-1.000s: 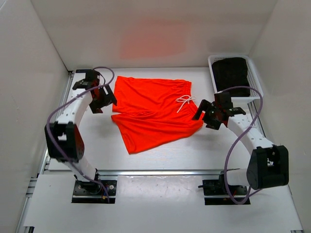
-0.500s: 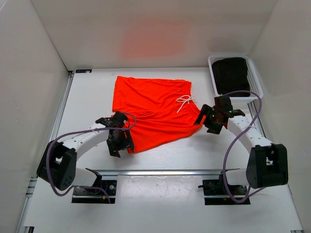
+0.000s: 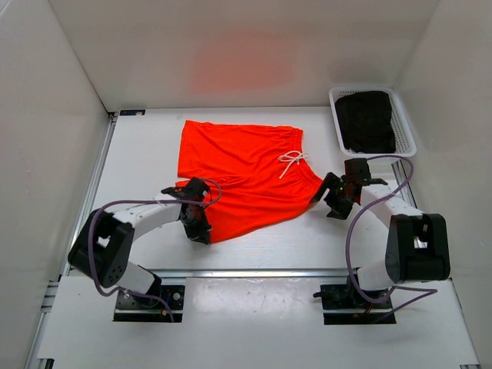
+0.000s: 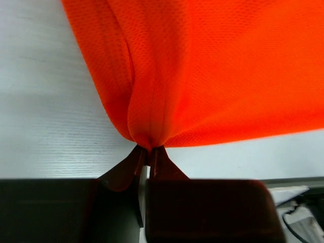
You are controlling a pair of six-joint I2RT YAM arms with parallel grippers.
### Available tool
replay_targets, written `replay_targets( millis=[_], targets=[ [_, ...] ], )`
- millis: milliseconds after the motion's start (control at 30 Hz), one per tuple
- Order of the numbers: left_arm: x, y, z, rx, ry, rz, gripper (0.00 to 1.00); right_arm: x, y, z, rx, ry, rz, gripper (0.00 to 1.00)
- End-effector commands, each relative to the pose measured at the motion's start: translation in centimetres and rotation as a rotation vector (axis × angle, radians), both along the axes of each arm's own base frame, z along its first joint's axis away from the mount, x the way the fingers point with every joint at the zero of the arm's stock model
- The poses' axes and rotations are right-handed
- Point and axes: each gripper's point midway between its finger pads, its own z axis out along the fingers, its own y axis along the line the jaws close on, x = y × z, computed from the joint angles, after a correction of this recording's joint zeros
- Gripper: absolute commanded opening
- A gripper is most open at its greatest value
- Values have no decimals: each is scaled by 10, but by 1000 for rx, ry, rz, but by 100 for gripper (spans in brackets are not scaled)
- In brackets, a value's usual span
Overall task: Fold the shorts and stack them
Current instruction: Fold the shorts
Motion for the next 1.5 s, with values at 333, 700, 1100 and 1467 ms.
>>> replay_targets(
  millis=[333,700,1100,1467],
  targets=[
    [2,14,37,-128,-138,113,10,60,3,-19,65,-55,-52,64],
    [-7,23,67,-107,-140,147,10,41,0,4,35,-29,-7,0],
    [11,44,159,-110,-383,223,10,-28,-32,38,-135,-19,0,0],
    [182,78,244,32,-581,164,10,46,-30,120,-129,-169,-43,0]
  ],
)
